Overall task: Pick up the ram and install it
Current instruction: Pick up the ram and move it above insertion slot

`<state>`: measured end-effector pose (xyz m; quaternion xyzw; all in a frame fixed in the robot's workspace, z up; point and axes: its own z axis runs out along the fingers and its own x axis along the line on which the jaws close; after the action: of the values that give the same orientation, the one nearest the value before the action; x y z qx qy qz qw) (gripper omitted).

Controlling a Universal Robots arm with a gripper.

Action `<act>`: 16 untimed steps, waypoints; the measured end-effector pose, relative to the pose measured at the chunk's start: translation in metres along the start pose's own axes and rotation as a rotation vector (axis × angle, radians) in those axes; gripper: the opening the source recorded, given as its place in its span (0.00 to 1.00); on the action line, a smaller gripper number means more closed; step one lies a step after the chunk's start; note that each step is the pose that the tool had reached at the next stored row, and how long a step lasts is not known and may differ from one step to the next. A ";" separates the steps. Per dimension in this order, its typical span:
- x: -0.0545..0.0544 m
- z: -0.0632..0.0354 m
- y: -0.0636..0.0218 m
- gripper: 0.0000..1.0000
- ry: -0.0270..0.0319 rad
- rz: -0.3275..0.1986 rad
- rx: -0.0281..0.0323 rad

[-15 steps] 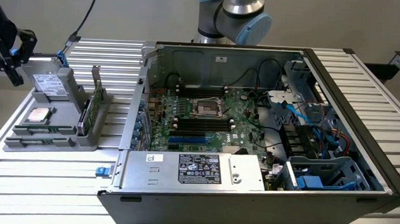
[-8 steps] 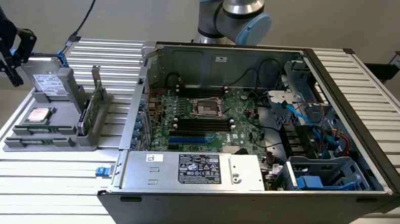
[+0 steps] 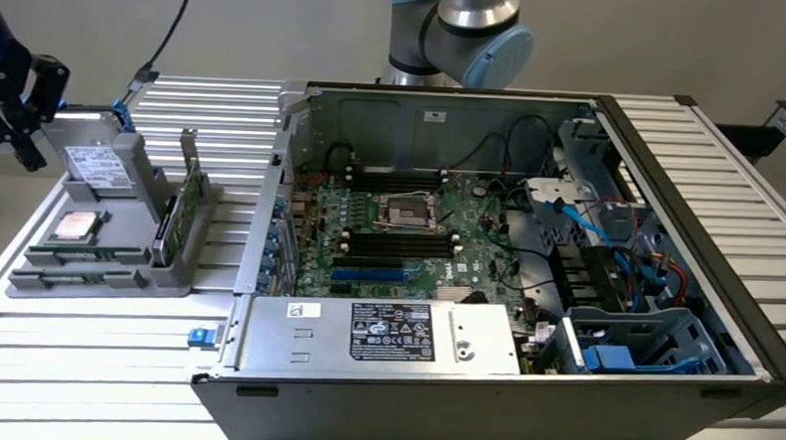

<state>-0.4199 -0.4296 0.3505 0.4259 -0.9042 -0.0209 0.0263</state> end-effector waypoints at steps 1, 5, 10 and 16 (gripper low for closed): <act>0.000 0.0000 0.0000 0.10 0.0011 -0.018 0.0005; 0.000 0.0004 0.0000 0.10 0.0054 -0.091 0.0027; 0.000 0.0007 0.0000 0.10 0.0109 -0.182 0.0054; 0.000 0.0013 -0.0001 0.10 0.0174 -0.291 0.0089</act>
<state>-0.4199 -0.4296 0.3492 0.5527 -0.8327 -0.0168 0.0289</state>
